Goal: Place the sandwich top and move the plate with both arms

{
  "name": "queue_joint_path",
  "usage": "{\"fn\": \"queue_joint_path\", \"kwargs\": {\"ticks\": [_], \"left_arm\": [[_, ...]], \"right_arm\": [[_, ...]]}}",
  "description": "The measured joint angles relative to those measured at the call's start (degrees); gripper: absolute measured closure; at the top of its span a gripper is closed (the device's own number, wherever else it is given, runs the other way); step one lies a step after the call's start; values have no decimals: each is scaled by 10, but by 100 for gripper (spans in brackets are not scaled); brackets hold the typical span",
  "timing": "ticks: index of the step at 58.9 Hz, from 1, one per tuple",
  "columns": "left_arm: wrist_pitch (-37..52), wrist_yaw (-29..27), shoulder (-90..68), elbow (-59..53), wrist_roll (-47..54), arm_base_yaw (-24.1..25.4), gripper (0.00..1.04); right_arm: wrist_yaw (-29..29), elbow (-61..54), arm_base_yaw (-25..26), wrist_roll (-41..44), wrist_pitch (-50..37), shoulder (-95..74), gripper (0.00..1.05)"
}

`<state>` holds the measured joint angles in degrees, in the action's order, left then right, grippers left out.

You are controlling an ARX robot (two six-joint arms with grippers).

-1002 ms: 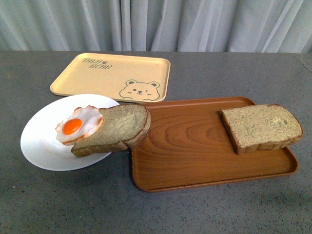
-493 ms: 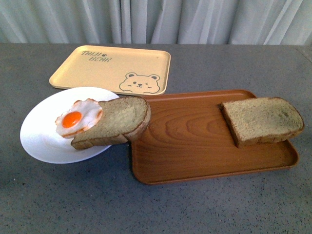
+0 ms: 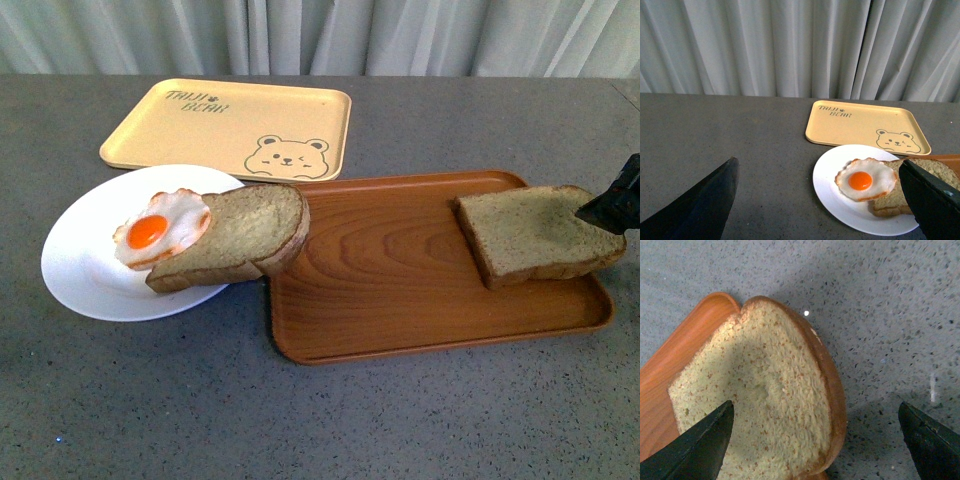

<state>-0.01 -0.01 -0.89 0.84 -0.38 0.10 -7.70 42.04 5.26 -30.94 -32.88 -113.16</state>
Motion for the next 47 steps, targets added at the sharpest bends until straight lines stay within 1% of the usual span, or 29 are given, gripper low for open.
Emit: {"fn": "queue_joint_path", "kwargs": {"ticks": [4, 6, 9, 11, 20, 22, 25, 27, 28, 32, 36, 37, 38, 42, 47], "left_arm": [[0, 0, 0, 0, 0, 0, 9], [0, 0, 0, 0, 0, 0, 9], [0, 0, 0, 0, 0, 0, 9], [0, 0, 0, 0, 0, 0, 9], [0, 0, 0, 0, 0, 0, 9], [0, 0, 0, 0, 0, 0, 9], [0, 0, 0, 0, 0, 0, 9], [0, 0, 0, 0, 0, 0, 9], [0, 0, 0, 0, 0, 0, 9], [0, 0, 0, 0, 0, 0, 9], [0, 0, 0, 0, 0, 0, 9], [0, 0, 0, 0, 0, 0, 9], [0, 0, 0, 0, 0, 0, 9], [0, 0, 0, 0, 0, 0, 9], [0, 0, 0, 0, 0, 0, 9]], "right_arm": [[1, 5, -4, -11, 1, -8, 10], [2, 8, -6, -13, 2, -10, 16], [0, 8, -8, -18, 2, -11, 23], [-5, 8, -9, -24, 2, -11, 30], [-10, 4, -17, -35, 2, 9, 53], [-10, 2, -20, -38, 2, 23, 60], [-14, 0, -26, -43, 3, 41, 67], [-19, -2, -33, -48, 3, 61, 74], [-20, -3, -40, -52, 3, 77, 79], [-20, -3, -70, -64, 4, 117, 93], [-17, 2, -101, -78, 3, 140, 101], [-13, 6, -112, -83, 3, 146, 103], [-10, 8, -118, -85, 3, 148, 103], [14, 38, -172, -115, 1, 161, 103], [44, 78, -226, -133, -2, 158, 103]]}}
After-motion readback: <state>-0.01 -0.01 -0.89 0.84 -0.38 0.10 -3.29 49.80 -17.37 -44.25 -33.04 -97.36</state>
